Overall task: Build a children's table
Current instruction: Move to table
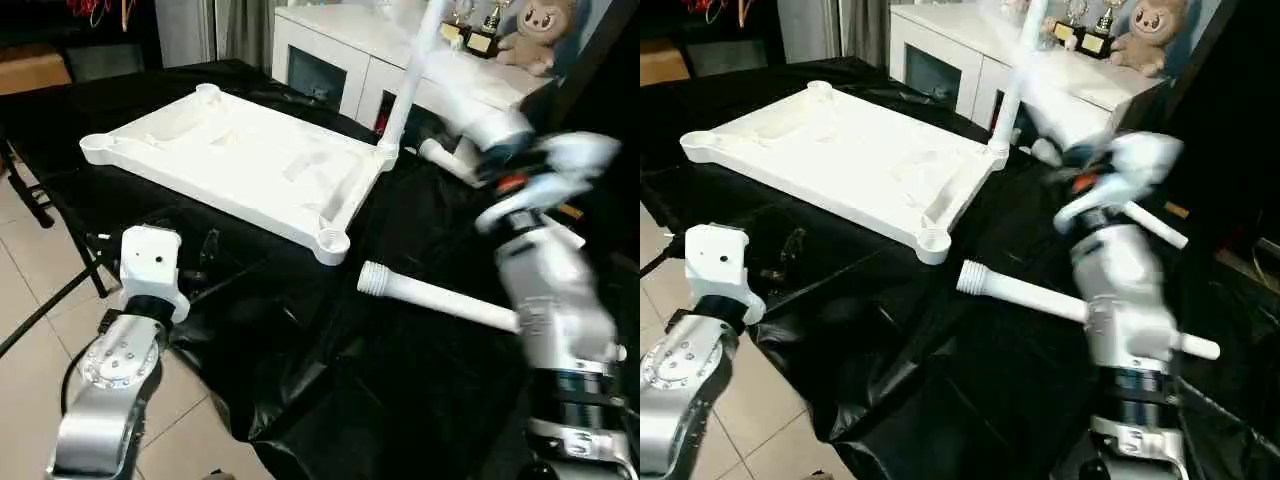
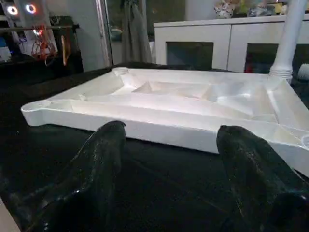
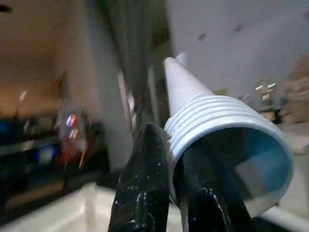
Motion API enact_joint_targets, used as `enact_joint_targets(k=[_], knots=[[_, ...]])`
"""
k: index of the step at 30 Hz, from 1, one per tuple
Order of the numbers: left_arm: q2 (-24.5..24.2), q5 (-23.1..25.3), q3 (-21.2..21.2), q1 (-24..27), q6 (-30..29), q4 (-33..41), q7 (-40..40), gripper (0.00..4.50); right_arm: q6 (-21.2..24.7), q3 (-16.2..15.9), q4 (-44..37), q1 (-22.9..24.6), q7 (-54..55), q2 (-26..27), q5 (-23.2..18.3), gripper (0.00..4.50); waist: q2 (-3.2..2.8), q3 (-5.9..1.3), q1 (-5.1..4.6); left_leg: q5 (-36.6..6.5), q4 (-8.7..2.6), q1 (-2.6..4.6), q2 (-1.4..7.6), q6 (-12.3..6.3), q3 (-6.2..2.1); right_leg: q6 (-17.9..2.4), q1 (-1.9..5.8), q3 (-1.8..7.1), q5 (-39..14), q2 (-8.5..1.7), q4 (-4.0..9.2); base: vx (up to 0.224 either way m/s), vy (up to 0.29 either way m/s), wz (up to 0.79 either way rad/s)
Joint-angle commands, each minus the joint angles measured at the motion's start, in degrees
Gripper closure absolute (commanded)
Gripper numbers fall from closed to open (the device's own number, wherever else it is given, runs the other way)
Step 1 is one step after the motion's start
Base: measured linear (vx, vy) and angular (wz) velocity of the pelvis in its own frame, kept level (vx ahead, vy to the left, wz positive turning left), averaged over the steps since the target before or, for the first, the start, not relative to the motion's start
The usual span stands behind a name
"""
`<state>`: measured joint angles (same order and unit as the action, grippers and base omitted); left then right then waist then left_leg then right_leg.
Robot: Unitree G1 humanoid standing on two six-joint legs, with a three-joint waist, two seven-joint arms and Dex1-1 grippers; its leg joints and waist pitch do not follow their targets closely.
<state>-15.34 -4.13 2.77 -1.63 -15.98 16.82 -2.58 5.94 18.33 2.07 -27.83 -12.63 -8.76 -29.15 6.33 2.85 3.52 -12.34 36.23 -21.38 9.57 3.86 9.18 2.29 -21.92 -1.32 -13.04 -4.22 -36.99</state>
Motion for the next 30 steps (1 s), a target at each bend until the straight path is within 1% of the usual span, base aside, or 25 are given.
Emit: enact_joint_targets(k=[1, 2, 3, 4, 5, 7, 8, 10, 11, 12, 13, 14, 15, 16, 17, 18, 19, 21, 22, 23, 26, 27, 28, 29, 30], knots=[[0.7, 0.0, -0.1, -0.2, 0.8, -1.0, 0.4, 1.06, -1.5, 2.8, -1.2, -1.6, 0.6, -0.7, -1.6, 4.50, -1.16, -2.87, -0.31, -15.0, -5.90, 0.69, 2.88, 2.88, -1.08, -6.3, 0.91, 1.81, -11.5, -2.85, 5.02, 0.000, 0.000, 0.00], [0.7, 0.2, -0.4, -0.2, 0.8, -1.2, 0.3, 1.06, -1.8, 3.7, -0.9, -2.3, 0.7, -1.0, -2.0, 4.50, -1.33, -2.87, -0.32, -14.8, -5.89, 0.69, 2.86, 2.86, -1.09, -6.4, 0.90, 1.80, -11.2, -2.87, 4.96, 0.000, 0.000, 0.00], [0.7, 0.2, -0.4, -0.3, 0.8, -1.2, 0.2, 1.06, -1.8, 3.8, -0.8, -2.4, 0.7, -1.1, -2.2, 4.50, -1.11, -2.98, -0.38, -14.3, -5.78, 0.68, 2.78, 2.70, -1.00, -6.3, 0.97, 1.80, -11.5, -2.88, 4.98, 0.000, 0.000, 0.00], [0.7, 0.7, -1.0, -0.7, 0.9, -1.7, 0.0, 1.06, -2.7, 5.2, 0.2, -3.7, 0.9, -1.9, -2.6, 4.50, -1.47, -3.03, -0.44, -13.6, -5.69, 0.76, 2.81, 2.62, -0.93, -6.6, 0.83, 1.81, -10.2, -2.82, 4.95, 0.000, 0.000, 0.00], [0.7, 0.9, -1.3, -1.2, 1.1, -2.1, -0.2, 1.06, -3.7, 5.9, 1.2, -4.5, 1.5, -2.7, -2.1, 4.50, -1.48, -3.16, -0.33, -12.4, -5.55, 0.80, 2.83, 2.44, -0.88, -6.8, 0.96, 1.80, -8.5, -2.83, 4.75, 0.000, 0.000, 0.00], [1.1, 1.5, -1.7, -2.4, 1.9, -3.1, -0.5, 1.06, -5.8, 7.8, 3.7, -6.4, 2.6, -4.6, -2.1, 4.50, -1.91, -3.31, -0.32, -10.4, -5.33, 0.92, 2.71, 2.19, -0.67, -7.3, 1.01, 1.71, -5.7, -2.69, 4.45, 0.000, 0.000, 0.00], [1.2, 1.5, -1.8, -2.7, 2.0, -3.3, -0.6, 1.06, -6.0, 8.1, 4.3, -6.8, 2.7, -4.9, -2.3, 4.50, -1.87, -3.33, -0.43, -9.7, -5.24, 0.91, 2.70, 2.16, -0.54, -7.8, 1.04, 1.67, -4.1, -2.52, 4.38, 0.000, 0.000, 0.00], [1.5, 1.6, -1.9, -3.3, 2.3, -3.7, -0.8, 1.06, -6.8, 9.8, 5.4, -7.9, 3.2, -6.6, -1.8, 4.50, -2.14, -3.44, -0.37, -8.5, -5.14, 0.75, 2.68, 1.94, -0.46, -8.0, 1.28, 1.66, -1.9, -2.47, 4.14, 0.000, 0.000, 0.00], [1.6, 1.6, -2.1, -3.6, 2.3, -3.9, -1.0, 1.06, -6.8, 10.4, 6.2, -8.5, 3.6, -7.5, -1.4, 4.50, -2.52, -3.52, -0.38, -7.4, -4.98, 0.81, 2.62, 1.64, -0.37, -8.3, 1.36, 1.66, 0.1, -2.37, 3.88, 0.000, 0.000, 0.00], [1.6, 1.6, -2.6, -3.7, 2.6, -4.5, -1.3, 1.06, -5.9, 10.0, 8.4, -8.8, 4.8, -10.0, 1.6, 4.50, -2.46, -3.55, -0.50, -6.1, -4.92, 0.70, 2.61, 1.51, -0.34, -8.6, 1.50, 1.60, 1.4, -2.26, 3.84, 0.000, 0.000, 0.00], [1.6, 1.8, -3.1, -3.9, 2.8, -5.0, -1.7, 1.06, -5.0, 9.4, 10.5, -8.9, 5.7, -12.3, 4.5, 4.50, -2.20, -3.57, -0.50, -5.2, -4.76, 0.71, 2.48, 1.41, -0.16, -9.0, 1.64, 1.57, 2.2, -2.15, 3.92, 0.000, 0.000, 0.00], [1.2, 2.5, -4.4, -4.0, 3.2, -5.8, -2.7, 1.06, -3.2, 7.0, 14.5, -8.8, 6.4, -16.9, 10.1, 4.50, -2.70, -3.55, -0.48, -4.9, -4.72, 0.66, 2.39, 1.52, -0.14, -9.1, 1.67, 1.60, 2.3, -2.10, 3.88, 0.000, 0.000, 0.00], [1.0, 2.7, -4.9, -4.0, 3.4, -6.0, -3.2, 1.06, -3.1, 5.9, 16.3, -8.8, 6.6, -18.8, 12.3, 4.50, -2.35, -3.50, -0.50, -5.7, -4.59, 0.89, 2.26, 1.70, 0.08, -9.3, 1.68, 1.55, 1.1, -1.92, 4.22, 0.000, 0.000, 0.00], [0.8, 2.7, -5.2, -4.0, 3.5, -6.1, -3.7, 1.06, -3.4, 4.9, 17.7, -8.8, 7.0, -20.4, 14.4, 4.50, -2.21, -3.40, -0.46, -6.5, -4.63, 0.68, 2.29, 1.57, 0.06, -9.4, 1.70, 1.63, -0.5, -2.13, 4.36, 0.000, 0.000, 0.00], [0.6, 2.7, -5.6, -4.1, 3.8, -6.0, -4.3, 1.06, -4.2, 5.3, 19.5, -9.1, 6.5, -21.9, 14.5, 4.50, -1.94, -3.42, -0.50, -7.8, -4.60, 0.62, 2.33, 1.21, 0.12, -9.3, 1.75, 1.70, -2.5, -2.36, 4.50, 0.000, 0.000, 0.00], [0.3, 2.6, -5.7, -4.2, 4.0, -5.7, -5.1, 1.06, -5.0, 5.2, 21.3, -9.3, 6.3, -23.8, 15.6, 4.50, -1.97, -3.42, -0.52, -8.2, -4.60, 0.66, 2.41, 0.98, 0.11, -9.4, 1.67, 1.73, -3.1, -2.43, 4.57, 0.000, 0.000, 0.00], [-0.1, 2.5, -5.6, -4.1, 4.2, -5.3, -5.9, 1.06, -6.1, 4.9, 23.2, -9.5, 6.1, -26.1, 17.1, 4.50, -1.10, -3.41, -0.50, -8.3, -4.56, 0.43, 2.51, 0.38, 0.02, -9.4, 1.80, 1.65, -4.4, -2.60, 4.56, 0.000, 0.000, 0.00], [-0.4, 2.1, -5.3, -3.8, 4.6, -4.7, -6.5, 1.06, -6.5, 5.3, 24.5, -9.6, 4.4, -27.7, 16.7, 4.50, -1.56, -3.32, -0.63, -8.7, -4.46, 0.52, 2.53, -0.23, 0.13, -9.8, 1.61, 1.70, -4.9, -2.52, 4.71, 0.000, 0.000, 0.00], [-0.4, 2.0, -5.2, -3.7, 4.6, -4.6, -6.6, 1.06, -6.4, 5.3, 24.7, -9.5, 4.1, -28.0, 16.7, 4.50, -1.47, -3.31, -0.68, -8.8, -4.43, 0.43, 2.59, -0.76, 0.15, -9.9, 1.58, 1.72, -4.7, -2.49, 4.71, 0.000, 0.000, 0.00], [-0.3, 1.9, -5.1, -3.3, 4.4, -4.3, -6.6, 1.06, -5.9, 5.1, 25.9, -9.2, 1.5, -30.1, 16.4, 4.50, -1.75, -3.30, -0.75, -8.6, -4.44, 0.41, 2.67, -1.15, 0.10, -10.2, 1.54, 1.70, -4.2, -2.48, 4.67, 0.000, 0.000, 0.00], [-0.3, 2.0, -5.2, -3.2, 4.4, -4.4, -6.8, 1.06, -4.6, 4.1, 28.3, -9.2, -2.7, -33.1, 16.5, 4.50, -1.74, -3.42, -0.61, -8.2, -4.24, 0.49, 2.79, -2.06, 0.15, -11.6, 1.56, 1.62, -2.5, -2.34, 4.54, 0.000, 0.000, 0.00], [-0.3, 1.7, -5.3, -3.4, 4.5, -4.7, -7.0, 1.06, -4.5, 3.0, 29.6, -9.0, -4.7, -34.5, 17.7, 4.50, -1.91, -3.37, -0.54, -8.3, -4.22, 0.51, 2.76, -2.29, 0.18, -11.9, 1.49, 1.62, -2.2, -2.30, 4.53, 0.000, 0.000, 0.00], [-0.3, 1.7, -5.3, -3.4, 4.5, -4.7, -7.0, 1.06, -4.5, 3.0, 29.6, -9.0, -4.7, -34.5, 17.7, 4.50, -2.07, -3.36, -0.55, -8.2, -4.24, 0.44, 2.80, -2.46, 0.14, -12.2, 1.52, 1.61, -2.0, -2.32, 4.50, 0.000, 0.000, 0.00], [-0.2, 1.6, -5.3, -3.5, 4.6, -4.8, -7.3, 1.06, -4.7, 2.2, 30.4, -8.9, -5.8, -35.3, 18.6, 4.50, -1.88, -3.30, -0.54, -8.6, -4.29, 0.29, 2.84, -2.65, 0.14, -12.6, 1.52, 1.56, -2.8, -2.42, 4.62, 0.000, 0.000, 0.00], [-0.3, 1.6, -5.4, -3.5, 4.8, -4.8, -7.8, 1.06, -4.9, 1.2, 30.8, -8.6, -7.4, -36.0, 19.2, 4.50, -2.00, -3.30, -0.52, -8.9, -4.30, 0.33, 2.87, -2.59, 0.11, -12.8, 1.50, 1.55, -3.3, -2.48, 4.67, 0.000, 0.000, 0.00]])
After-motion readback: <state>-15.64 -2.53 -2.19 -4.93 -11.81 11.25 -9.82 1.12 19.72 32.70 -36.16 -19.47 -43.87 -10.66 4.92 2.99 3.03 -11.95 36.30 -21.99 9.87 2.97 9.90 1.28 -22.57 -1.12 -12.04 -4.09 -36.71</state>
